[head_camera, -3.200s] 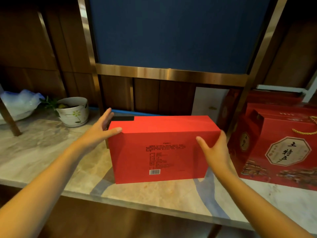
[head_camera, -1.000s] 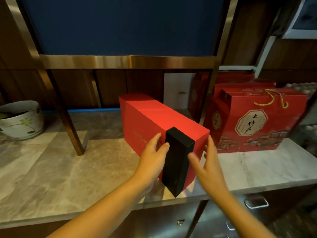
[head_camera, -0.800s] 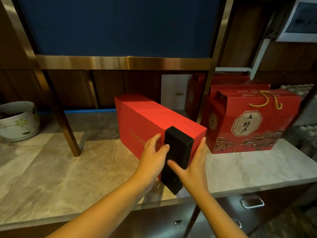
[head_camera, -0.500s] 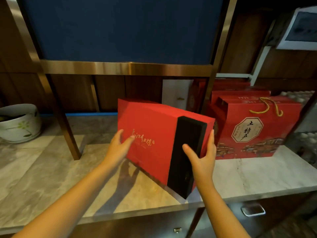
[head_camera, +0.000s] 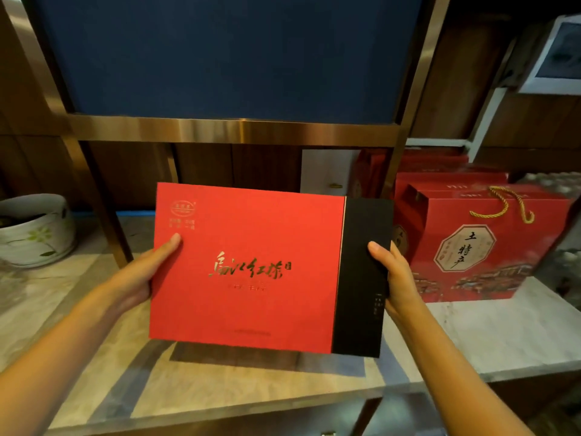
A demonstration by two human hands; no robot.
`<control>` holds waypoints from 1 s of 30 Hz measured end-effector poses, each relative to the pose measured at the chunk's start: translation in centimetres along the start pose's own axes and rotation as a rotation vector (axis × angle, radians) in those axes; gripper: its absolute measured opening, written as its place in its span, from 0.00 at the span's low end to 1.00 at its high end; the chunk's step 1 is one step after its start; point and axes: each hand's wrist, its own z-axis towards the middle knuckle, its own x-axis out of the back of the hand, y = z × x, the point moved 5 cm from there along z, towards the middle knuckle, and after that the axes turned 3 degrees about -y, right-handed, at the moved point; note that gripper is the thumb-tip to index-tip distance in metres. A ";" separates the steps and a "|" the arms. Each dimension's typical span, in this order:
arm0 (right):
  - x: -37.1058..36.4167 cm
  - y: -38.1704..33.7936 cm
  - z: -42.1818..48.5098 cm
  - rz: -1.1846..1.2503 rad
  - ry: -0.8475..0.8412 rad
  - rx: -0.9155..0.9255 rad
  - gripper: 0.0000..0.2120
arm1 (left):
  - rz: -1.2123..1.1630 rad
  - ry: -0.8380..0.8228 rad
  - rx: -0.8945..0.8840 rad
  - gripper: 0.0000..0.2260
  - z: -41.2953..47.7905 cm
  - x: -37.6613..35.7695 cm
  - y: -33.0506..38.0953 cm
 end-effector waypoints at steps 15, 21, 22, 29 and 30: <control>-1.5 2.5 9.8 -0.473 -0.034 -0.103 0.33 | 0.043 0.079 -0.222 0.28 6.1 0.6 -0.2; -1.1 3.5 11.1 -0.467 0.014 -0.024 0.26 | 0.051 0.033 -0.222 0.15 8.9 0.3 -1.3; -1.0 3.8 11.2 -0.458 0.012 -0.013 0.25 | 0.047 0.027 -0.217 0.16 9.2 0.3 -1.6; 0.4 6.5 10.8 -0.457 0.026 -0.047 0.28 | 0.044 0.021 -0.235 0.16 9.9 0.6 -3.8; 0.4 6.7 10.9 -0.458 0.027 -0.045 0.28 | 0.051 0.015 -0.236 0.18 9.7 0.5 -3.9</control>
